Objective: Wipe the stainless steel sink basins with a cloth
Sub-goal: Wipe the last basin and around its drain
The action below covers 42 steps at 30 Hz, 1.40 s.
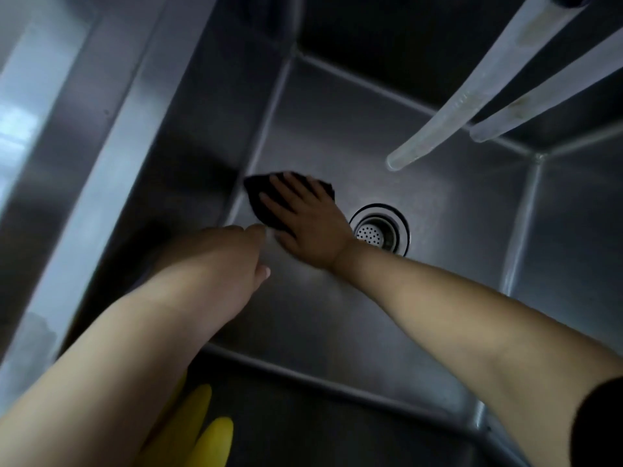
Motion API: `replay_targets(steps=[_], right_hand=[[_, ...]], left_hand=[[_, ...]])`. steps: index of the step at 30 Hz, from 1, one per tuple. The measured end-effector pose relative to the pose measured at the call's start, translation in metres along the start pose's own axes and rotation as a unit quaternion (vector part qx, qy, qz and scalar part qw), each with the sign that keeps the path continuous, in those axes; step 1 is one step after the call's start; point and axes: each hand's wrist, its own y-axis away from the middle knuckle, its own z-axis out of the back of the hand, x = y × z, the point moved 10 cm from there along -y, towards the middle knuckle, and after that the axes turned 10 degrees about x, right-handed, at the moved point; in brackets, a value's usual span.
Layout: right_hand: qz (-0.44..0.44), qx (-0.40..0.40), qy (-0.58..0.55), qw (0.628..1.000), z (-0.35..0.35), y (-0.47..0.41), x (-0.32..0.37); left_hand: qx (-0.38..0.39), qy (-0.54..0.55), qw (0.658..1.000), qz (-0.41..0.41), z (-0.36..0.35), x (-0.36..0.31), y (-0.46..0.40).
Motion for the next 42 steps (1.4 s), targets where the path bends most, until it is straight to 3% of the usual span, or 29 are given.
replay_targets(steps=[5, 10, 17, 21, 24, 27, 31, 35, 38, 42], right_hand=[[-0.139, -0.009, -0.011, 0.99, 0.033, -0.045, -0.085], [-0.245, 0.009, -0.012, 0.969, 0.041, -0.022, -0.175], [-0.381, -0.032, -0.04, 0.923, 0.032, 0.116, -0.239], [-0.468, 0.011, -0.047, 0.882, 0.003, 0.22, -0.225], [-0.451, 0.036, -0.029, 0.891, -0.011, 0.257, -0.176], [-0.378, 0.061, 0.0, 0.924, -0.024, 0.254, -0.118], [-0.171, 0.092, 0.046, 0.98, -0.051, 0.245, -0.037], [-0.03, 0.145, 0.093, 0.985, -0.068, 0.259, 0.0], [-0.036, 0.151, 0.083, 0.984, -0.062, 0.262, -0.012], [-0.222, 0.124, 0.02, 0.967, -0.037, 0.254, -0.082]], left_hand=[[0.015, -0.008, 1.0, 0.002, -0.003, 0.003, 0.0], [0.012, -0.007, 1.0, 0.003, -0.002, 0.003, 0.002], [0.034, 0.008, 0.999, 0.003, -0.003, 0.001, 0.002], [0.035, 0.007, 0.999, -0.003, -0.003, -0.002, 0.002], [0.028, 0.001, 1.0, -0.014, -0.003, -0.004, 0.002], [0.014, 0.004, 1.0, -0.021, -0.002, -0.005, 0.002], [0.015, 0.018, 1.0, -0.02, -0.005, -0.003, 0.0], [0.016, 0.016, 0.999, -0.025, -0.009, -0.002, -0.003], [0.017, 0.014, 0.999, -0.023, -0.01, -0.003, -0.004], [0.022, 0.022, 0.999, -0.031, -0.011, -0.005, -0.005]])
